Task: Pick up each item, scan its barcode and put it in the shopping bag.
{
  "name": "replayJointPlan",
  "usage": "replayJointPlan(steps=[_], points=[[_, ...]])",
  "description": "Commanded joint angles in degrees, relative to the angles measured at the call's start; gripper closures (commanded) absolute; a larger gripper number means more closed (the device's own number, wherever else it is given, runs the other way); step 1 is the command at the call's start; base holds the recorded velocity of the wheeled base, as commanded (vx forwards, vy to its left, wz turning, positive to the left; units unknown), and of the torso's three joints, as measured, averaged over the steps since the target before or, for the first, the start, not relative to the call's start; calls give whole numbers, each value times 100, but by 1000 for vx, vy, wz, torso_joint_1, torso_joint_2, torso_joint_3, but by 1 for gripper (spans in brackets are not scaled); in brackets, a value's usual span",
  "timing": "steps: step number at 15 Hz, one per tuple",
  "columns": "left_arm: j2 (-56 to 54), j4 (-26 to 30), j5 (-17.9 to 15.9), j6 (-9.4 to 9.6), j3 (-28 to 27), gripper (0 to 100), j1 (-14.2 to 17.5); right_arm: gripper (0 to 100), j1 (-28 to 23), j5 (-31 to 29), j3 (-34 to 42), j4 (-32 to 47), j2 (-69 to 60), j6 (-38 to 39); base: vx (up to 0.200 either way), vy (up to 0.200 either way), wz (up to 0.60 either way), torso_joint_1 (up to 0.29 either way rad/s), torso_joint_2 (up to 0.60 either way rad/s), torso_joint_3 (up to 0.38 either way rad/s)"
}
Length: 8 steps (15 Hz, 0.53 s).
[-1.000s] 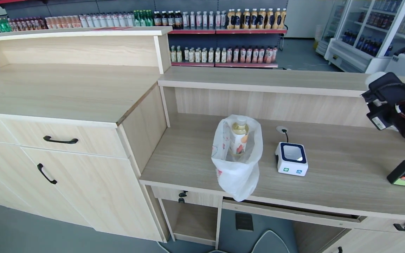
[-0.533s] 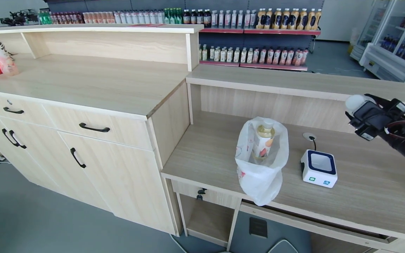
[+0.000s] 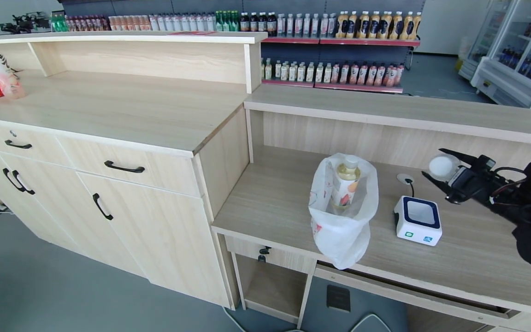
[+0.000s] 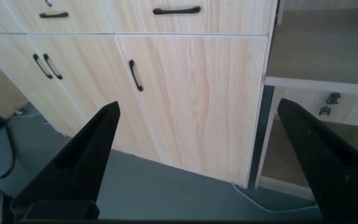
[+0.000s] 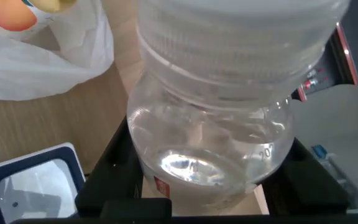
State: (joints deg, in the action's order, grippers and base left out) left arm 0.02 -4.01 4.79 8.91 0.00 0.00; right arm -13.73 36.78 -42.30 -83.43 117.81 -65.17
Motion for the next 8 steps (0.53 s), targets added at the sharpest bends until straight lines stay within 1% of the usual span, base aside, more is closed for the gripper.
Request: replayJointPlan(steps=[1, 4, 6, 8], points=[[-2, -3, 4, -3, 0, 0, 0, 100, -34, 163, 11, -173, 436, -22, 0, 0, 0, 0, 0, 0], [-2, -3, 4, 5, 0, 0, 0, 100, -51, 620, -33, -604, 840, -31, 0, 0, 0, 0, 0, 0], [-2, -3, 4, -3, 0, 0, 0, 100, -51, 796, -77, -613, 937, -31, 0, 0, 0, 0, 0, 0], [-2, -3, 4, -3, 0, 0, 0, 100, -42, 848, -85, -622, 1095, -31, 0, 0, 0, 0, 0, 0]])
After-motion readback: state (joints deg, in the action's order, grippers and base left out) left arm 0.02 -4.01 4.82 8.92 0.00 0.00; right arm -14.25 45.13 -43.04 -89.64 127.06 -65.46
